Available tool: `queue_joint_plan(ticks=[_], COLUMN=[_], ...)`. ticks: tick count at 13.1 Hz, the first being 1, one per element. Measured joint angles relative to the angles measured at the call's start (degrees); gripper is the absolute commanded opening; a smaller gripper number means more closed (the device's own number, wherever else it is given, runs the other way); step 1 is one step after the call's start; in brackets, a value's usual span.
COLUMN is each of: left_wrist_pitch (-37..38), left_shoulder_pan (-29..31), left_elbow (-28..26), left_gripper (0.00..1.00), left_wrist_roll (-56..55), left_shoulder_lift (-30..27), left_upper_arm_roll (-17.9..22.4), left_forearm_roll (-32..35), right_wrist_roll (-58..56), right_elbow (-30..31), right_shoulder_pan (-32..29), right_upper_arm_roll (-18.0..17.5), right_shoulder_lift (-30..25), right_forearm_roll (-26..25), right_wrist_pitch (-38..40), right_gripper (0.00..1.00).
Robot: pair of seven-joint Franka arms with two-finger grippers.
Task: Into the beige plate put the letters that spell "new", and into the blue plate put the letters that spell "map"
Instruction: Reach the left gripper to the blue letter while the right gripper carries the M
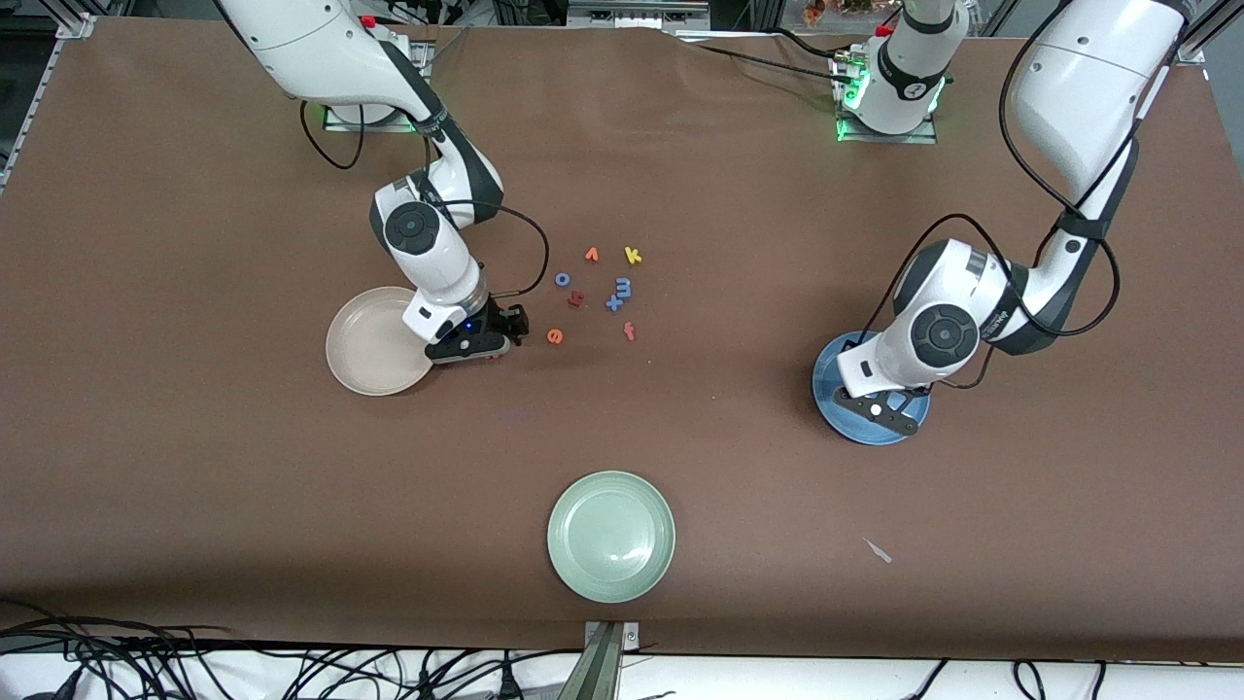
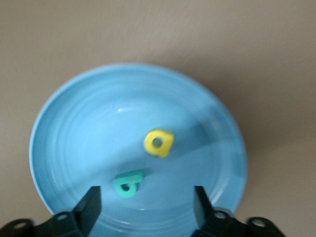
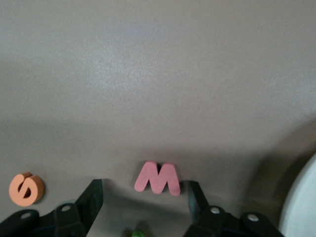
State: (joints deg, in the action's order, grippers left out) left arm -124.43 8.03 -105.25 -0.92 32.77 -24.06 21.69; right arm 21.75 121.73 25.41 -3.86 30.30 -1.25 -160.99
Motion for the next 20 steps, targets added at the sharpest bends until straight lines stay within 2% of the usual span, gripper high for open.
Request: queue_joint_plan(ticks=[1,3,5,7,10,12,13,16,20], left_wrist_pitch=[1.14,3.21,3.71,3.72,1.42,-2.99,-5.26,-9.51,-9.87], left_shoulder_pan=[-0.02,-0.21,-1.08,-4.46,-12.15,-16.31,-17.99,-23.43,-34.07], left_elbow=[0.55,1.26,1.25,1.12,0.66,0.41,0.38,1.08,3.92], left_gripper=[0.98,0.96,0.93,0.92,0.92,0.90,0.89,0.85,0.78], left_wrist_roll=[-1.80,-7.07,-15.07,-25.46,-43.40,-52.56,-55.30,-58.00,-58.12], left_shoulder_lift=[-0.81,-2.31,-2.69,-2.57,-1.24,1.16,2.59,6.24,8.74], left_upper_arm_roll=[-2.07,-6.81,-10.87,-12.81,-12.96,-12.84,-12.71,-10.00,-2.86], left_forearm_roll=[-0.66,-4.54,-7.15,-7.37,-7.42,-7.41,-7.41,-7.22,-3.74], right_wrist_roll=[-0.01,-0.03,-0.03,-0.02,-0.02,-0.02,-0.03,-0.42,-5.08], right_elbow=[-0.34,-0.82,-0.85,-0.85,-0.84,-0.88,-1.03,-1.65,-3.56], right_shoulder_pan=[0.00,0.00,0.00,-0.01,-0.03,-0.06,-0.06,-0.10,-0.88], right_upper_arm_roll=[0.08,0.16,0.18,0.26,0.61,0.83,0.85,1.74,3.20], right_shoulder_lift=[0.01,0.05,0.23,0.24,0.26,0.19,-0.02,-0.33,-5.30], right_forearm_roll=[-0.15,-0.21,-0.76,-1.48,-2.00,-2.19,-2.22,-2.49,-2.64], right_wrist_pitch=[0.00,0.01,0.01,0.04,0.12,0.07,0.10,1.87,12.30], right_gripper=[0.68,0.54,0.53,0.53,0.38,0.32,0.32,0.31,0.31])
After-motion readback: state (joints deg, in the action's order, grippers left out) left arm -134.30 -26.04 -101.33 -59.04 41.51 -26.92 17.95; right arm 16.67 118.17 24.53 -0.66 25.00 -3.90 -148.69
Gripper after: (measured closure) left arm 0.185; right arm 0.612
